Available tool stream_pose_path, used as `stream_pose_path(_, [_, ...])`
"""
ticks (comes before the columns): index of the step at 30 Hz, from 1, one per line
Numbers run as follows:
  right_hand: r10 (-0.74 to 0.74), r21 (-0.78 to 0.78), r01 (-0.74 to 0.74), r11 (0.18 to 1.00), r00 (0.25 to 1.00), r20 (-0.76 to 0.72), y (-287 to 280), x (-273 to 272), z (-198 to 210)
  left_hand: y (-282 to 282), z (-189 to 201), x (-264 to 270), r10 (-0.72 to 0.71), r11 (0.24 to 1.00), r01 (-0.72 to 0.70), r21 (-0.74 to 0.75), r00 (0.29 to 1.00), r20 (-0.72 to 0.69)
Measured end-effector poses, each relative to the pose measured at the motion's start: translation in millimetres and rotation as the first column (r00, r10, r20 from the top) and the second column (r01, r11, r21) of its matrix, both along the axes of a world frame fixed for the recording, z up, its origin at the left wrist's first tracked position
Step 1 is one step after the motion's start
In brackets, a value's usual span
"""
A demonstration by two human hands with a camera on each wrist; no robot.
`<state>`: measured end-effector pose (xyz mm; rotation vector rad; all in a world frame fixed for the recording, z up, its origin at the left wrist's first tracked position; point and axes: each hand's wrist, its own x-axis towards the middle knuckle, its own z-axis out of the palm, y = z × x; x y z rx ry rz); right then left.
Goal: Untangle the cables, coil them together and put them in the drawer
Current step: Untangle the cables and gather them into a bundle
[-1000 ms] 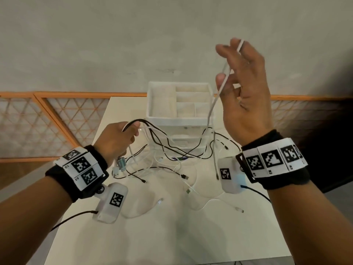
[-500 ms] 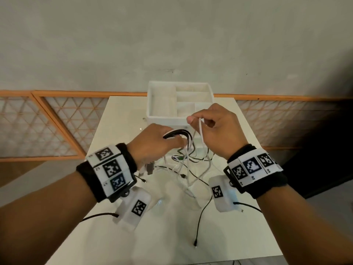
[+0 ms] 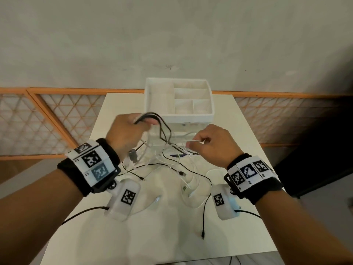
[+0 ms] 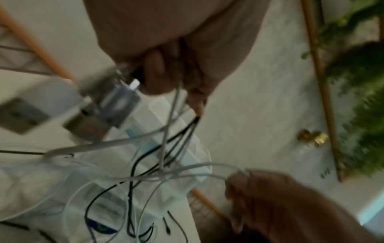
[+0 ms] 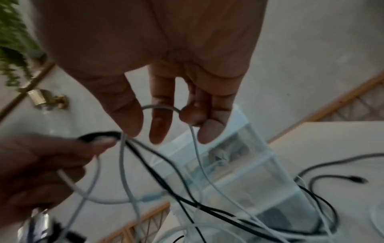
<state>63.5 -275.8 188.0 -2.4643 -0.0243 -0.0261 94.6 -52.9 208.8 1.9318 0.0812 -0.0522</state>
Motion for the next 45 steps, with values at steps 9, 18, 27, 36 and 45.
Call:
stream_pose_path(9, [-0.123,0.321,0.064,0.945,0.978,0.166,9.4,8.9,16.6,-23.3,3.0,-22.3,-0.42,0.896,0.416,0.159,0.908,-0.008])
stream_pose_path(18, [-0.11,0.14,0.082,0.987,0.971,0.211,19.6,9.6,7.6,-24.5,12.0,-20.5,-0.426,0.902,0.427,0.059,0.904,-0.034])
stream_pose_path(27, [-0.124,-0.1,0.112,0.989,0.985,-0.119,-41.1,9.9,-53.8,6.7,13.4,-2.4,0.014,0.987,-0.001,-0.163,0.997,0.074])
stream_pose_path(36, [-0.439,0.353,0.397,0.847,0.898,0.041,-81.3,34.5,-37.2,31.4,-7.8,0.5,0.027,0.991,-0.017,0.134,0.997,-0.069])
stream_pose_path(45, [-0.319,-0.011,0.322,0.947,0.932,-0.173,-100.8,51.6,-39.3,39.1,-10.6,-6.6,0.008,0.998,0.005,0.056,0.971,-0.241])
